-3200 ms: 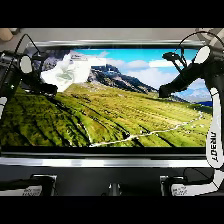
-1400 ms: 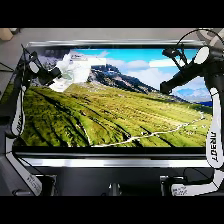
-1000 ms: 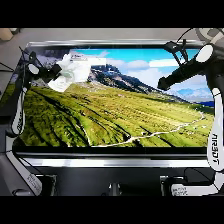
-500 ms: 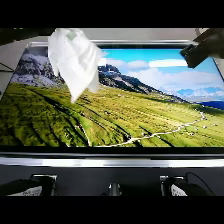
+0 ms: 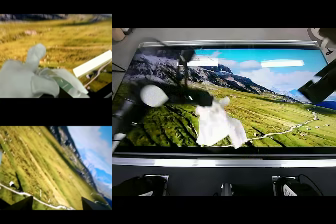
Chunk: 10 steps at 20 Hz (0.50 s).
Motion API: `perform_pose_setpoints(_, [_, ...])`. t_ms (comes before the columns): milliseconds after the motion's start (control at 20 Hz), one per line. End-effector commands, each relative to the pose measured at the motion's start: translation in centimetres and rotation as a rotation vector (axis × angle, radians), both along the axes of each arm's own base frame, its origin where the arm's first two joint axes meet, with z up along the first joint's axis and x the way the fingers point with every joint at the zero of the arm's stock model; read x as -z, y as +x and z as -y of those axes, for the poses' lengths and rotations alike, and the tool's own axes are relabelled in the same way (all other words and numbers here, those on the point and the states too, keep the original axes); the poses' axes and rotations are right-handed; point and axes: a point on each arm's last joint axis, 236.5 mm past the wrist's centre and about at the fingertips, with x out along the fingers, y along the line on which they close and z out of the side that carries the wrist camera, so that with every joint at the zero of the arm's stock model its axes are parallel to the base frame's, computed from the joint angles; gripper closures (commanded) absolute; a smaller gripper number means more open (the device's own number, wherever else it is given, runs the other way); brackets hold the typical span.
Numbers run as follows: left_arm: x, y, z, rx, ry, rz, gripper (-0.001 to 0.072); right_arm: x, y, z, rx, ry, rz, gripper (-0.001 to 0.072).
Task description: Fold the shirts.
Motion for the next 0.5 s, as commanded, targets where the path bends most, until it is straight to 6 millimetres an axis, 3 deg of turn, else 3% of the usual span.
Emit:
perform_pose_setpoints(0, [12.7,-4.9,0.1,-0.184,-0.031,-0.331,0.068,8.8,-1.7,-1.0,-0.011,0.045,-0.29,0.0057])
perform_pose_setpoints(50, [13.2,-5.1,0.2,-0.205,-0.058,-0.376,0.0679,11.0,-1.8,-1.7,-0.018,0.075,-0.348,0.0057])
perform_pose_setpoints(100, [12.4,-4.5,0.3,-0.201,-0.092,-0.383,0.0538,12.8,-2.1,-2.8,-0.034,0.124,-0.403,0.0056])
perform_pose_setpoints(150, [11.0,-3.5,-0.3,-0.196,-0.108,-0.377,0.0165,13.9,-2.3,-4.0,-0.05,0.176,-0.442,0.0056])
perform_pose_setpoints(200, [9.4,-2.4,-1.7,-0.179,-0.096,-0.362,-0.0013,14.7,-2.4,-5.1,-0.062,0.226,-0.473,0.0056])
perform_pose_setpoints(300, [7.5,-1.3,-6.9,-0.131,0.027,-0.336,-0.0013,15.9,-2.7,-6.0,-0.069,0.268,-0.512,0.0056])
perform_pose_setpoints(450, [8.0,-2.7,-16.9,-0.171,0.269,-0.372,-0.0013,18.9,-4.6,-6.1,-0.059,0.277,-0.614,0.0057])
